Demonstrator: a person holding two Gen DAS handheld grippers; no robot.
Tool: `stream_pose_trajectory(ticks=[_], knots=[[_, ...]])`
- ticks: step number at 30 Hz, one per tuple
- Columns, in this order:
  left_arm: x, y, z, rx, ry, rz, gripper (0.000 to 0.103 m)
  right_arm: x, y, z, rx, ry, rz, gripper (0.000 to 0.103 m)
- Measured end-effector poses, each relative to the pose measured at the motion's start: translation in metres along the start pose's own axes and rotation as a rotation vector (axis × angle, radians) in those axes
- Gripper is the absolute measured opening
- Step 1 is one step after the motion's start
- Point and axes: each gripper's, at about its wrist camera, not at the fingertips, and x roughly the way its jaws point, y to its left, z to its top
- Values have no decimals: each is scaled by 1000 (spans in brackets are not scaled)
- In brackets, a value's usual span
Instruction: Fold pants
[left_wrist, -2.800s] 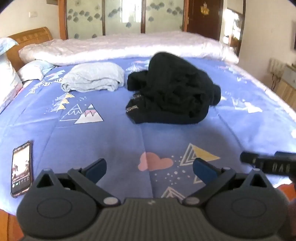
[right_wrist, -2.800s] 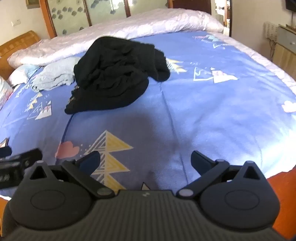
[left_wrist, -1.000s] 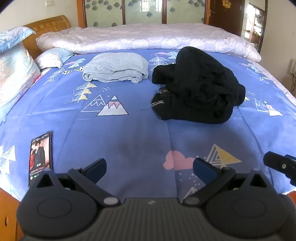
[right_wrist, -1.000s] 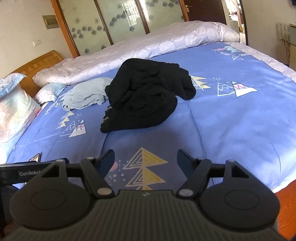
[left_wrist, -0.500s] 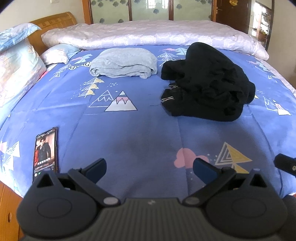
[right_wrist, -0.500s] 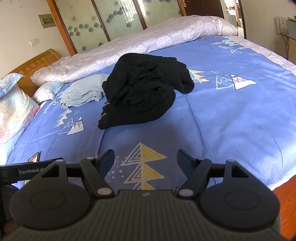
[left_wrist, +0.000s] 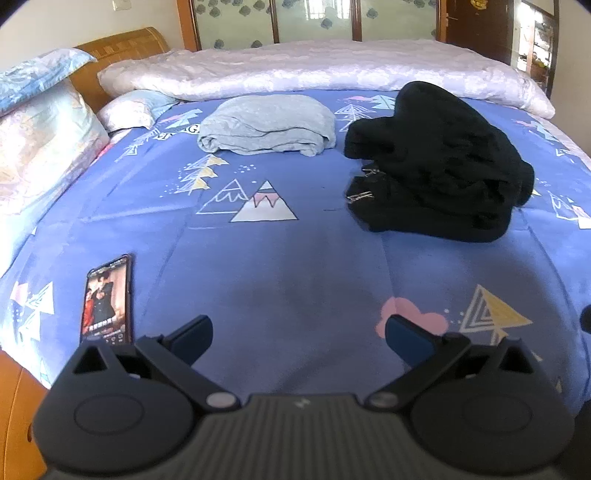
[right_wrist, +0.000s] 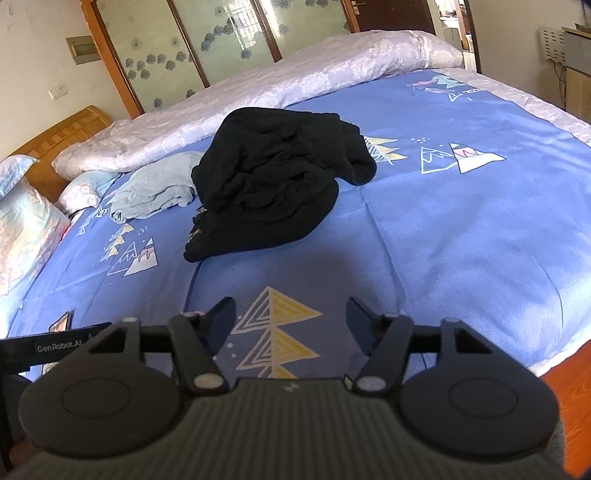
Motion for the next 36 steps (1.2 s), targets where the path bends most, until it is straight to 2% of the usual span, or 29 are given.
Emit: stream_pose_trajectory(ticks=[17,26,31,36], knots=[[9,-2,-1,14,-11,11,103,7,-5,-2,6,8,-24,62],[18,-2,-2,23,-1,-17,103,17,-11,6,-7,-7,-32,62],[23,2,1,16,-11,-51,103,41,-10,32,-47,-55,-29,62],[29,8,5,8,-14,-79,103,91,-2,81,-34,-92,-25,62]])
